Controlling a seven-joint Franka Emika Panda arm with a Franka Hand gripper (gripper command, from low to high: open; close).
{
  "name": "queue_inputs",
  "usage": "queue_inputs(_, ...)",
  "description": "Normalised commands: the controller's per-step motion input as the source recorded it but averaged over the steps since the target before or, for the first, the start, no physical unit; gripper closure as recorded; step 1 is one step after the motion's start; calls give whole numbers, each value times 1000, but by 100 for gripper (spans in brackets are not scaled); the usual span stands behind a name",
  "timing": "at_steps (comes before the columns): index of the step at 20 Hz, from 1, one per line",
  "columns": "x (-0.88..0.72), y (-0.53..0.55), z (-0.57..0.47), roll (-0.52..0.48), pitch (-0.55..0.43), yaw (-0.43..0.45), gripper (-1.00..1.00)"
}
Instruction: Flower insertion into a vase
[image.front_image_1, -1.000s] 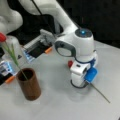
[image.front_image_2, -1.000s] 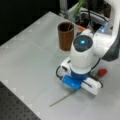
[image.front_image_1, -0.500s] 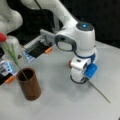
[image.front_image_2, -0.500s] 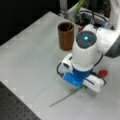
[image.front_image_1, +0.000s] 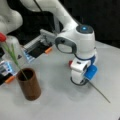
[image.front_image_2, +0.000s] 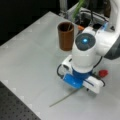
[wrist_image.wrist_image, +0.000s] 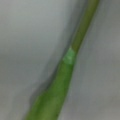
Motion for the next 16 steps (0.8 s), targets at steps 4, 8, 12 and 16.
queue_inputs(4, 280, 79, -123, -164, -6, 6, -100)
queue_inputs(8, 248, 77, -38, -190, 14, 14, -100)
queue_inputs(12, 210, 81, -10, -214, 22, 20, 100)
queue_inputs(16, 227, 75, -68, -221, 7, 20, 100)
